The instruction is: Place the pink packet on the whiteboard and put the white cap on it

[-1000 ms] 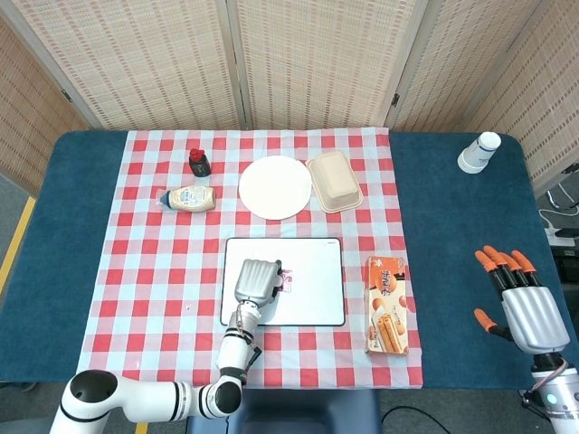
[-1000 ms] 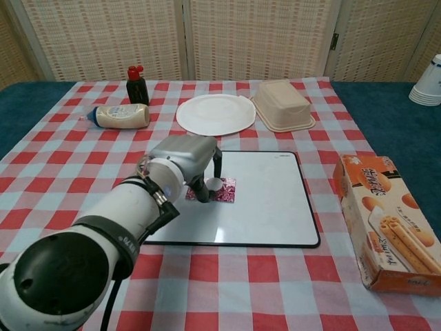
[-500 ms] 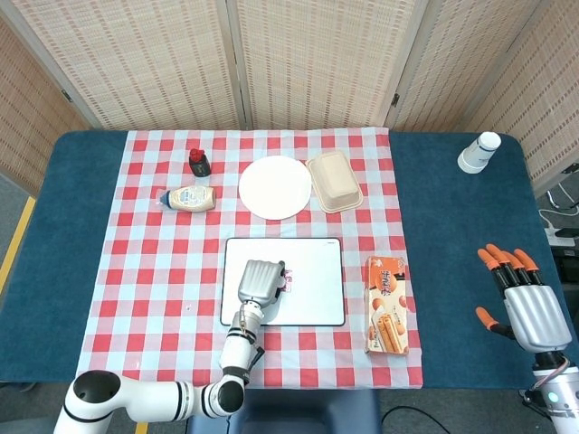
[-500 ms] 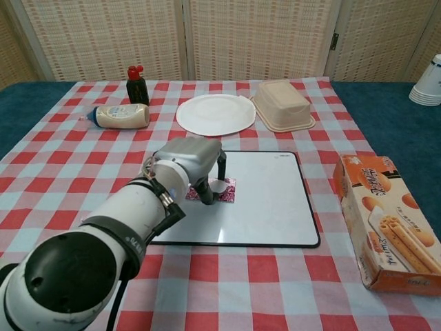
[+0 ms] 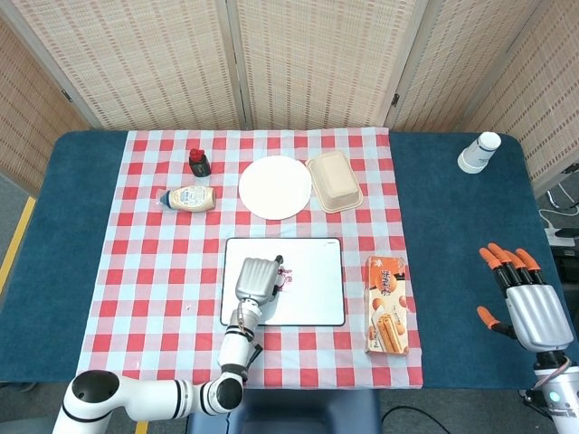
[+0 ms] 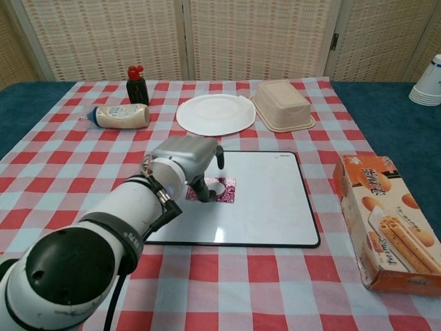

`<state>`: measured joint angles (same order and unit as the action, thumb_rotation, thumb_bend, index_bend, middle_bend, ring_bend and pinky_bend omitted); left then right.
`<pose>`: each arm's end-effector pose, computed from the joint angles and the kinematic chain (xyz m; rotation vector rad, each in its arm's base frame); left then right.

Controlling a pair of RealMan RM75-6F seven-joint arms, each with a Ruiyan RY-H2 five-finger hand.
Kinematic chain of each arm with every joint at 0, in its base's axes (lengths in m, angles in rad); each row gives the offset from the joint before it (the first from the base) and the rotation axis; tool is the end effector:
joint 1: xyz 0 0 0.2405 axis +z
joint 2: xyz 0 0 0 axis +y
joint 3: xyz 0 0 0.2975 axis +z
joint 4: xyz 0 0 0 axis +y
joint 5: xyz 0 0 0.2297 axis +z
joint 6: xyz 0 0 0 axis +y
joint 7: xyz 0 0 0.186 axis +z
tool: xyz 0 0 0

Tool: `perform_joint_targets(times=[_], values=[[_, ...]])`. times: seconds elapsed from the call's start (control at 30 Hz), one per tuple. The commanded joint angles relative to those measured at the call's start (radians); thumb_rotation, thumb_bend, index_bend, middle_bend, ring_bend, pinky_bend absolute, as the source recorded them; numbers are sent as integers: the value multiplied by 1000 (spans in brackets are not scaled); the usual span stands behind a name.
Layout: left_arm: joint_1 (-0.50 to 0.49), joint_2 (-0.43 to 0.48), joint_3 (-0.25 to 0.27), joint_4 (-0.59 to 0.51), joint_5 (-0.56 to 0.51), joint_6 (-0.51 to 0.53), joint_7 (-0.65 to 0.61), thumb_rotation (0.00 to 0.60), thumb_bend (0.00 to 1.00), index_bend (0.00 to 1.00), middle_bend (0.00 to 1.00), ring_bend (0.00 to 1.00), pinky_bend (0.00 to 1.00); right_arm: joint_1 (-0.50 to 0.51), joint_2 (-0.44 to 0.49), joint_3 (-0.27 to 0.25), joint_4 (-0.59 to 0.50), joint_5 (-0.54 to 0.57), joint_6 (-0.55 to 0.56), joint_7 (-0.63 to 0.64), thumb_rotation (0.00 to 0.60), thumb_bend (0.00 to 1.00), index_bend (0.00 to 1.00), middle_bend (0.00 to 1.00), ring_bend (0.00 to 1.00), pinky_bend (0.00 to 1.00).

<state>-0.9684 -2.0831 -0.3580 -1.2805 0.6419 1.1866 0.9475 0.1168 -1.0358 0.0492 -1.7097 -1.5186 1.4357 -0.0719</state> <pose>-0.0492 0.3952 -0.1826 -1.7588 -0.9543 -0.7257 -0.3330 -0.2367 0.1689 1.4715 -0.8651 0.8699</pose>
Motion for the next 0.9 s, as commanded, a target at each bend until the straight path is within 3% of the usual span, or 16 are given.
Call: perform_joint_targets(times=[0.03,0.17,0.3,0.4,0.5,0.53,0.57,0.6,0.63,0.67,0.7,0.73,0.8,0.9], values=[[7,13,0,-19,5,10,-1,600,333,287,1000,1000,1000,1,0,1,0,1,-1,0,600,218,85,26,0,87],[27,76,4,-111,59,71,4,600,332,306,1000,1000,1000,2,-1,3,2,7,-4,1,600,217,85,26,0,87],[74,203,3,-262,126,160,9,600,325,361,1000,1000,1000,4,-2,2,1,6,-9,-3,600,218,85,26,0,87],[146,310,26,-360,196,209,-67,600,296,436,1000,1000,1000,3,-3,-1,-1,1,-9,-7,600,218,85,26,0,87],[179,349,45,-385,229,212,-120,600,274,472,948,952,989,3,-4,-2,-2,1,-9,-9,600,217,85,26,0,87],[198,372,58,-397,247,210,-152,600,258,467,844,861,944,3,-4,-2,-2,1,-9,-10,600,218,85,26,0,87],[279,451,114,-443,297,206,-285,600,248,440,750,777,896,5,-7,-5,-2,0,-14,-17,600,217,85,26,0,87],[339,524,183,-465,394,190,-420,600,235,372,576,617,777,7,-10,-7,-2,-1,-20,-24,600,217,85,26,0,87],[375,580,238,-453,483,174,-531,600,222,254,384,424,596,8,-11,-7,-3,0,-23,-28,600,217,85,26,0,87],[400,624,286,-427,565,162,-629,600,215,178,278,308,483,9,-13,-8,-4,-1,-25,-32,600,218,85,26,0,87],[429,666,342,-368,664,167,-732,600,206,72,117,130,299,10,-14,-9,-5,-1,-27,-37,600,218,85,26,0,87],[452,678,376,-305,726,195,-774,600,195,17,38,41,186,10,-15,-9,-6,-2,-26,-38,600,217,85,26,0,87],[509,673,430,-162,784,243,-816,600,176,0,0,0,82,9,-17,-8,-7,-2,-22,-41,600,217,86,26,0,87],[557,680,458,-95,755,205,-918,600,155,0,0,0,8,8,-20,-7,-9,-2,-19,-48,600,218,86,26,0,87]])
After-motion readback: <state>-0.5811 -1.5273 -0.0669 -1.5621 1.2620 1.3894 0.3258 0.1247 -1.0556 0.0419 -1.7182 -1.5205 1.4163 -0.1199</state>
